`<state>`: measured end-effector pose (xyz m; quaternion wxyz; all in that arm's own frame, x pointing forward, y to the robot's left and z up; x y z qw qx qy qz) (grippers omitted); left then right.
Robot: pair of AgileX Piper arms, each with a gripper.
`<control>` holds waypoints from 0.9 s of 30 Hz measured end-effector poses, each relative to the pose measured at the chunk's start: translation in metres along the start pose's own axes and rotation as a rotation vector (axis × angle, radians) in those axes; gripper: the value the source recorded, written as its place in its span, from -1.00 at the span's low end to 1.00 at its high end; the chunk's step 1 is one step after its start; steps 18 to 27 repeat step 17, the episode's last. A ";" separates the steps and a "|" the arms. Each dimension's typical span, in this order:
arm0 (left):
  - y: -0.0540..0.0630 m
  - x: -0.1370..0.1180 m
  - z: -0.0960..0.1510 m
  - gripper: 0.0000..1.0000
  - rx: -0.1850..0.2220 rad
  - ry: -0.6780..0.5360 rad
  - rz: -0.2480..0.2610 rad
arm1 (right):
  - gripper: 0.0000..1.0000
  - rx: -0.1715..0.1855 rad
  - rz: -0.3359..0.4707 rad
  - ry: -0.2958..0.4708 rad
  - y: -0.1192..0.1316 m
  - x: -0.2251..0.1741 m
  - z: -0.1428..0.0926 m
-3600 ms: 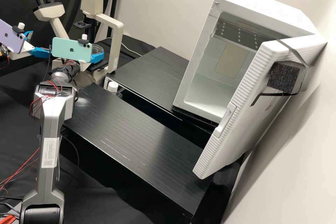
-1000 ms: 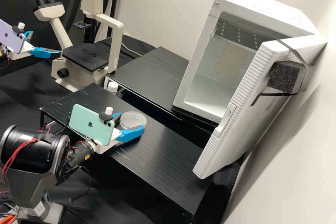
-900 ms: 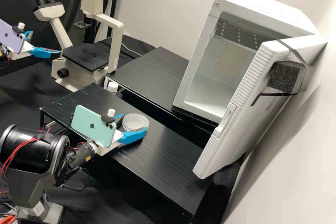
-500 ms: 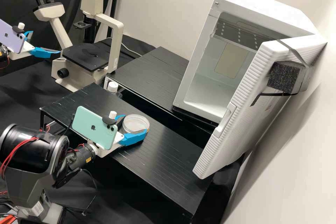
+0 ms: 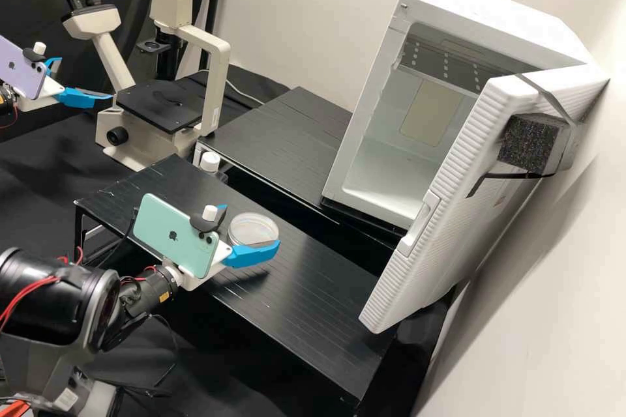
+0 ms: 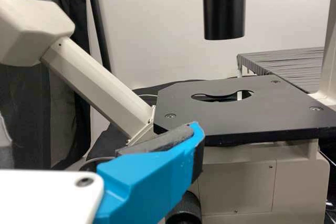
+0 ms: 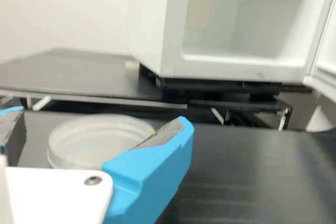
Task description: Move the petri dish to the bench.
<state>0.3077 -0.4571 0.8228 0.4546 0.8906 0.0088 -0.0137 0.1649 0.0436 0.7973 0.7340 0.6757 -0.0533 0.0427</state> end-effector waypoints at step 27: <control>0.000 0.000 0.000 1.00 0.000 0.000 0.000 | 1.00 0.157 0.141 0.046 0.030 -0.020 -0.011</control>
